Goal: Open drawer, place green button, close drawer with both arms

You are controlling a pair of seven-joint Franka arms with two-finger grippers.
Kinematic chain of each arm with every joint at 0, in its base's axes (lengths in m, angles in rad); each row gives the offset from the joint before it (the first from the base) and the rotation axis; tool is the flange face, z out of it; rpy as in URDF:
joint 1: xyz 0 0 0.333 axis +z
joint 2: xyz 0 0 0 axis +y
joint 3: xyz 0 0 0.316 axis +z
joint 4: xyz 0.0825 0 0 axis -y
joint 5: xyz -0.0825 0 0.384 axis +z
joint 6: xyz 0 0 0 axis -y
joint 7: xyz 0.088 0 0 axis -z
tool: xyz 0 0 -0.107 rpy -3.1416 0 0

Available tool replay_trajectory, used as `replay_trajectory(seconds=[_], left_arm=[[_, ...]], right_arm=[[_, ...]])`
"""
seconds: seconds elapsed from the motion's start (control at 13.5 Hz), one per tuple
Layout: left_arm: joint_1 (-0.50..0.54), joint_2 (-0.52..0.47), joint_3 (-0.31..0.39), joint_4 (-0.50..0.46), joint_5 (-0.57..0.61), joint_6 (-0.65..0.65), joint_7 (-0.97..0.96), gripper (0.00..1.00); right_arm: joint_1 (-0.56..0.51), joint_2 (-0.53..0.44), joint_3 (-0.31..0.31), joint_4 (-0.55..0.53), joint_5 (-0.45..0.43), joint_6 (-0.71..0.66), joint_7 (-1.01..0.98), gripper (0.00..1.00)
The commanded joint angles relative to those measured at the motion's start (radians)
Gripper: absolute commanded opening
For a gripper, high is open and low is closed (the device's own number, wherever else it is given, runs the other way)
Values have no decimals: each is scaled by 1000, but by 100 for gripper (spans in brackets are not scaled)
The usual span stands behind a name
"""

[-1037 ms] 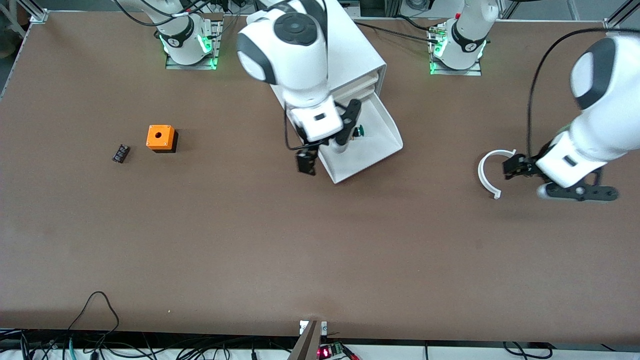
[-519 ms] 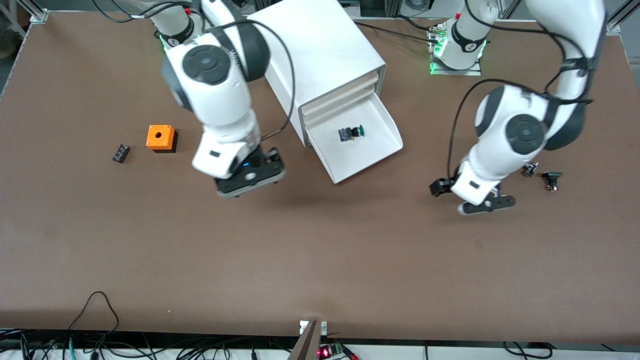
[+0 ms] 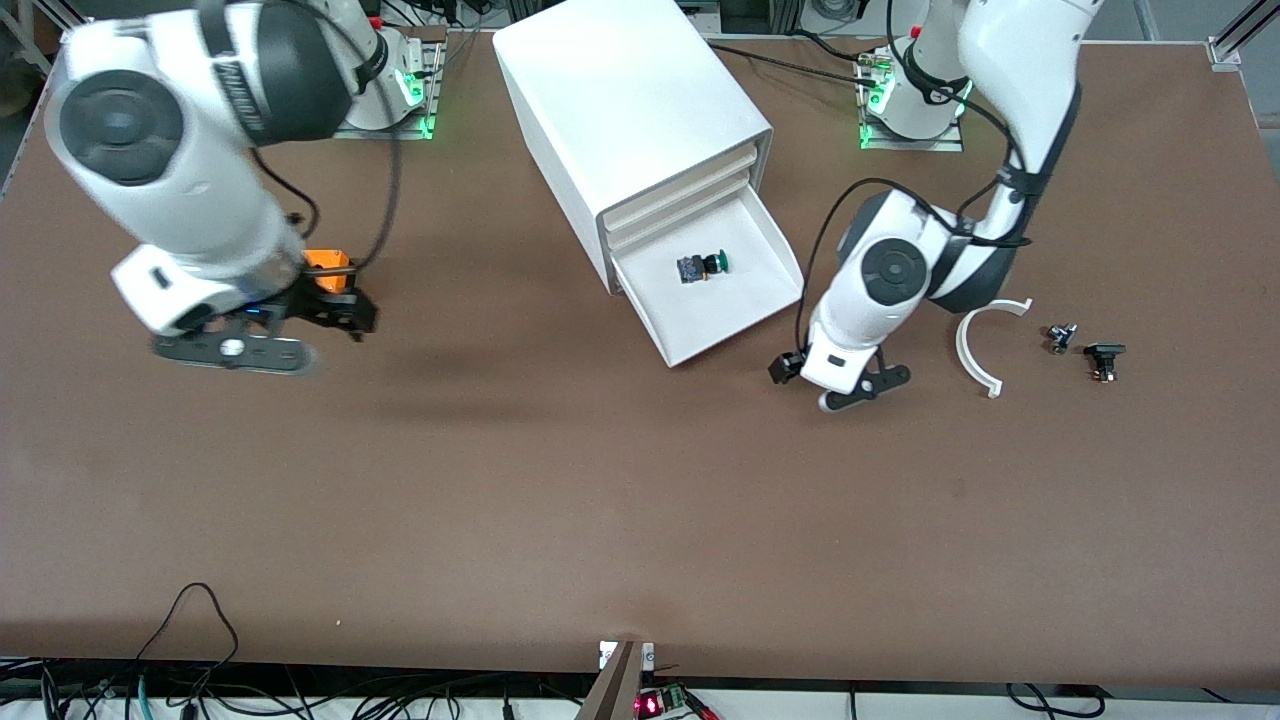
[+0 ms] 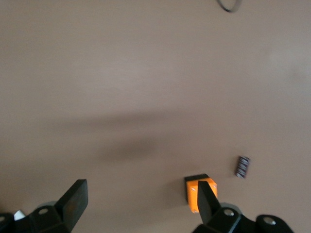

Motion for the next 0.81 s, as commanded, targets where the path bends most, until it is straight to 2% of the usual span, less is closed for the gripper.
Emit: replay_trajectory(seconds=[0.0, 0.22, 0.37, 0.52, 0.59, 0.74], left_arm=[[-45, -12, 7, -40, -20, 36, -65, 100], [-62, -15, -48, -88, -23, 31, -67, 100], [-63, -18, -82, -99, -71, 23, -68, 100], [-63, -23, -88, -110, -140, 5, -58, 100], [-63, -23, -99, -110, -176, -10, -54, 100], [-63, -26, -146, -112, -229, -27, -53, 100]], right_arm=[[-113, -81, 20, -99, 71, 2, 8, 100], [-171, -121, 3, -112, 73, -16, -17, 100], [-171, -162, -59, -121, 78, -47, -142, 100], [-171, -234, -131, -202, 120, -32, -282, 100], [-170, -282, -153, -248, 154, -26, -287, 100], [-170, -374, -161, -334, 157, -24, -288, 100]])
